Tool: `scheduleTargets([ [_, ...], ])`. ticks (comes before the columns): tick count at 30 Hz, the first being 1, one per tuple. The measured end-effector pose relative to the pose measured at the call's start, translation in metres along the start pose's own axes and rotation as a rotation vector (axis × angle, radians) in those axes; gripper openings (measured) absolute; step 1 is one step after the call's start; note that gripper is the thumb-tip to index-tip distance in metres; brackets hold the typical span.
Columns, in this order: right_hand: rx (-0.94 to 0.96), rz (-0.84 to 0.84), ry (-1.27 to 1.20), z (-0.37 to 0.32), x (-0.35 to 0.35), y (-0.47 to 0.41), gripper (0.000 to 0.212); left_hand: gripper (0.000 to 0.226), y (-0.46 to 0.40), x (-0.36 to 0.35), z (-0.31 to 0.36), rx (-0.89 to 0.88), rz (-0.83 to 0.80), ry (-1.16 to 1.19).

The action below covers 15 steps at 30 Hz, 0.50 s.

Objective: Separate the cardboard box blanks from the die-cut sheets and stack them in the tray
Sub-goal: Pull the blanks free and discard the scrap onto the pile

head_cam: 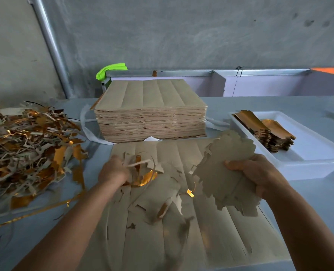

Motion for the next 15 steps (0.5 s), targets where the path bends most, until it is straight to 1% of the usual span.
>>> scheduleTargets([
  [1, 0.002, 0.001, 0.010, 0.002, 0.001, -0.001, 0.019, 0.033, 0.002, 0.006, 0.002, -0.043, 0.090, -0.275],
  [2, 0.001, 0.002, 0.025, 0.004, 0.002, -0.002, 0.020, 0.051, 0.005, 0.010, 0.006, -0.078, 0.135, -0.469],
  [3, -0.002, 0.007, 0.038, 0.007, 0.004, -0.003, 0.022, 0.069, 0.008, 0.012, 0.010, -0.097, 0.150, -0.581],
  [4, -0.006, 0.012, 0.046, 0.010, 0.005, -0.004, 0.022, 0.082, 0.013, 0.015, 0.015, -0.112, 0.158, -0.621],
  [5, -0.009, 0.015, 0.047, 0.012, 0.005, -0.005, 0.022, 0.086, 0.022, 0.021, 0.024, -0.151, 0.188, -0.616],
  [6, -0.010, 0.016, 0.046, 0.014, 0.004, -0.005, 0.021, 0.079, 0.035, 0.028, 0.041, -0.274, 0.281, -0.575],
  [7, -0.008, 0.013, 0.045, 0.015, 0.002, -0.006, 0.021, 0.064, 0.057, 0.036, 0.060, -0.463, 0.413, -0.466],
  [8, -0.007, 0.008, 0.044, 0.015, -0.001, -0.005, 0.021, 0.044, 0.085, 0.045, 0.076, -0.672, 0.533, -0.299],
  [9, -0.007, 0.003, 0.040, 0.016, -0.004, -0.005, 0.021, 0.026, 0.112, 0.045, 0.085, -0.858, 0.538, -0.146],
  [10, -0.009, -0.003, 0.034, 0.015, -0.007, -0.004, 0.022, 0.015, 0.130, 0.034, 0.091, -0.973, 0.442, -0.092],
  [11, -0.010, -0.012, 0.027, 0.015, -0.010, -0.004, 0.022, 0.014, 0.132, 0.013, 0.093, -0.980, 0.291, -0.145],
  [12, -0.009, -0.023, 0.024, 0.015, -0.013, -0.003, 0.023, 0.017, 0.120, -0.016, 0.087, -0.857, 0.125, -0.257],
  [13, -0.005, -0.034, 0.023, 0.014, -0.016, -0.002, 0.023, 0.026, 0.099, -0.044, 0.071, -0.671, -0.005, -0.421],
  [14, 0.001, -0.041, 0.023, 0.013, -0.018, -0.002, 0.023, 0.047, 0.081, -0.063, 0.050, -0.480, -0.092, -0.565],
  [15, 0.008, -0.042, 0.019, 0.012, -0.020, -0.001, 0.022, 0.070, 0.069, -0.073, 0.035, -0.352, -0.137, -0.619],
])
Point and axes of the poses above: each hand's wrist, its own y-axis away from the middle knuckle, its own x-axis out of the back of the hand, z = x × y, the point moved 10 cm from there along -y, towards the middle knuckle, and after that the axes turned 11 degrees about x, right-handed, at the moved point
